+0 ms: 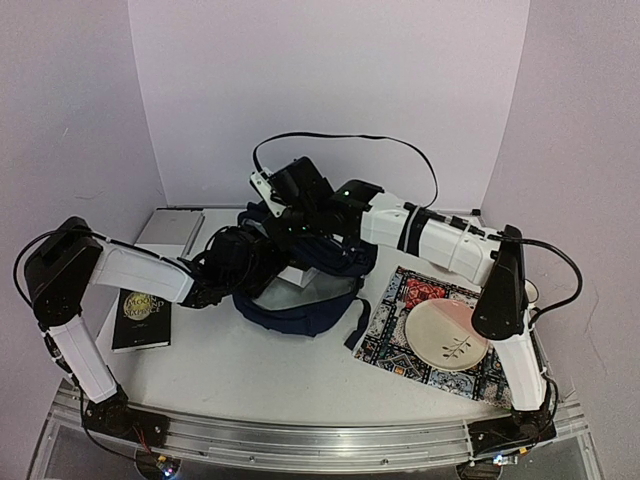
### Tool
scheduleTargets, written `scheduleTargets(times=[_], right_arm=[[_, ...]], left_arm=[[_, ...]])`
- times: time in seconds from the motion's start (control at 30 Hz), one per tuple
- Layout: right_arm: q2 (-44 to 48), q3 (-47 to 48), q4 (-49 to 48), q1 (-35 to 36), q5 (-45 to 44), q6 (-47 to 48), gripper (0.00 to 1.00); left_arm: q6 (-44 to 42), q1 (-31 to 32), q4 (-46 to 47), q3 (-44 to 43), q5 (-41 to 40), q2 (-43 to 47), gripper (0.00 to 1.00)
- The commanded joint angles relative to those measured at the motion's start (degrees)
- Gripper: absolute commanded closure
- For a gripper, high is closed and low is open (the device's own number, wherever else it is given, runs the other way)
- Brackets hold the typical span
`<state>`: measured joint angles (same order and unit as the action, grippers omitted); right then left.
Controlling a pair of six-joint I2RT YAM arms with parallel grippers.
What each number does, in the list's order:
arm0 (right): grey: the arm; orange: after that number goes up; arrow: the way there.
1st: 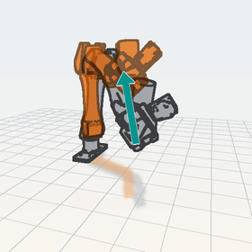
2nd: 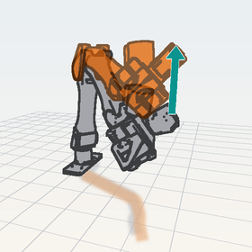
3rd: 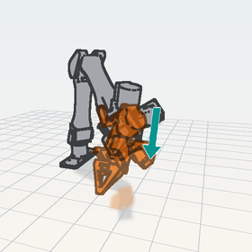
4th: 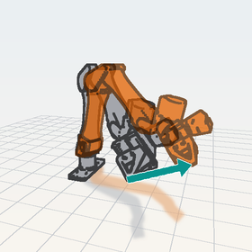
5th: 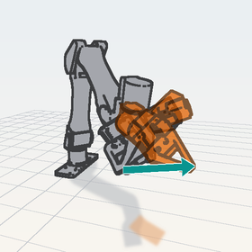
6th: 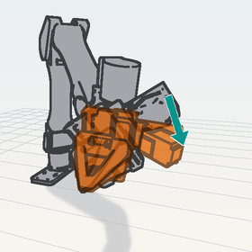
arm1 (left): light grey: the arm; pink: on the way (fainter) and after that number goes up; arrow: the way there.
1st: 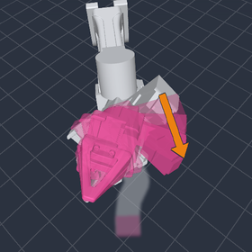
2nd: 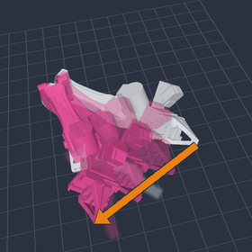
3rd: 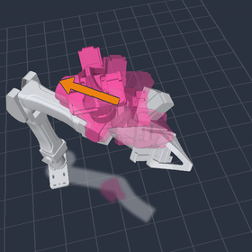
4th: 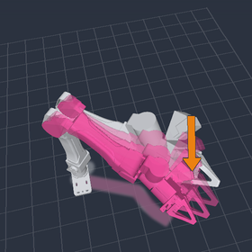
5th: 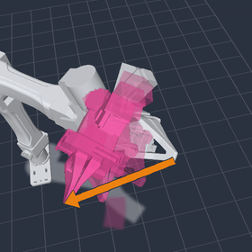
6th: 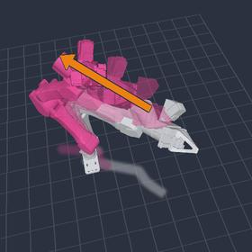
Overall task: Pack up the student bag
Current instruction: Place the book in the largest pocket of the bag, then place the largest pocket of the student bag.
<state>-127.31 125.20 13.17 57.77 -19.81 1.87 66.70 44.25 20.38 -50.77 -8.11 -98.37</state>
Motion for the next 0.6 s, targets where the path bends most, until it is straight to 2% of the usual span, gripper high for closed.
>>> scheduleTargets(times=[0.0,0.23,0.57], right_arm=[[1.7,0.5,-5.6,-0.5,-4.3,0.5,1.0],[1.1,-0.4,-5.7,-1.5,-5.1,0.8,1.0],[2.7,-7.2,-7.2,-3.3,-6.1,2.4,1.0]], left_arm=[[-7.6,0.0,-13.4,-5.8,-3.7,1.7,0.17],[-15.0,0.0,-21.6,-8.3,-6.7,8.7,0.04],[-16.2,-1.3,-26.4,-2.6,-5.1,19.2,0.02]])
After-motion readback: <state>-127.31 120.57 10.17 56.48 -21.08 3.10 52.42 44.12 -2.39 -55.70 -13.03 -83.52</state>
